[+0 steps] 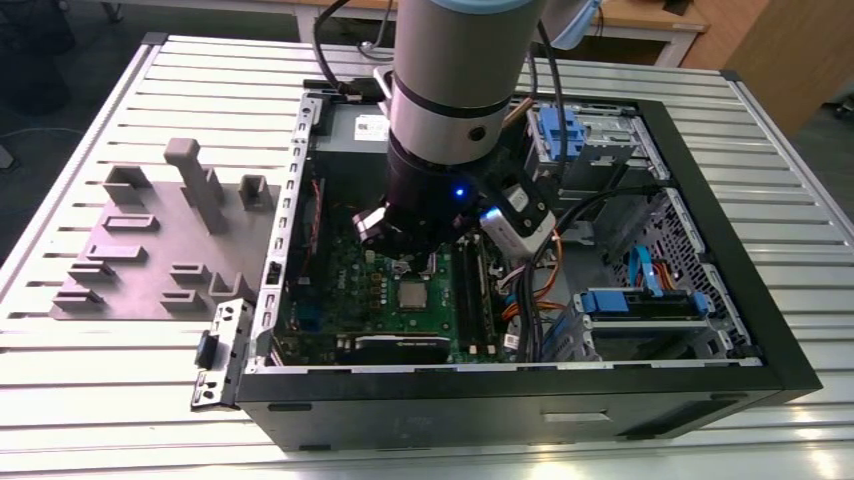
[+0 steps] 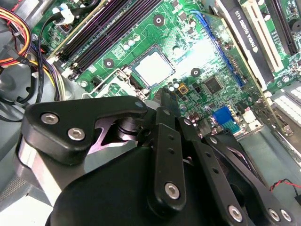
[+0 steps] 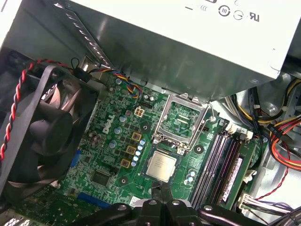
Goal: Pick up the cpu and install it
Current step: 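Close the cpu cover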
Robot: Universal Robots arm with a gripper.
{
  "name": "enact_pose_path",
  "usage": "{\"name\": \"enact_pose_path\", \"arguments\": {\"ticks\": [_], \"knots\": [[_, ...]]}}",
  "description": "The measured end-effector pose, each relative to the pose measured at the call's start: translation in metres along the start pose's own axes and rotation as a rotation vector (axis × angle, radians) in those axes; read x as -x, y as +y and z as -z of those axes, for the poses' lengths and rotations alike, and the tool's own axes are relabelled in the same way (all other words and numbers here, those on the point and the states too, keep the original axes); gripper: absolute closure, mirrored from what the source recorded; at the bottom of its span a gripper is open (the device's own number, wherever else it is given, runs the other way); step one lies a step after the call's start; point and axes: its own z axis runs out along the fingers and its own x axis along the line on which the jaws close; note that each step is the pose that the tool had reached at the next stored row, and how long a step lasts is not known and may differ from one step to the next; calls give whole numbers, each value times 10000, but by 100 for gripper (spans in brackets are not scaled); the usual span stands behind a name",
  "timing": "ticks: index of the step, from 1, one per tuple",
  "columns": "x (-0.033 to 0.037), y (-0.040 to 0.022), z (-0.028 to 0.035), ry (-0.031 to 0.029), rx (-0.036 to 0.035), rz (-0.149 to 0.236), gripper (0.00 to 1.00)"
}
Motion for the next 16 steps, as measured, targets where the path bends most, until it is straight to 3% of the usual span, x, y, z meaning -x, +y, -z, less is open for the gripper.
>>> {"name": "enact_pose_path", "arguments": {"ticks": [4,12,16], "knots": [[0,0,0,7,-3,134,89],[0,0,0,66,-28,1357,89],[0,0,0,75,-32,1525,89]]}}
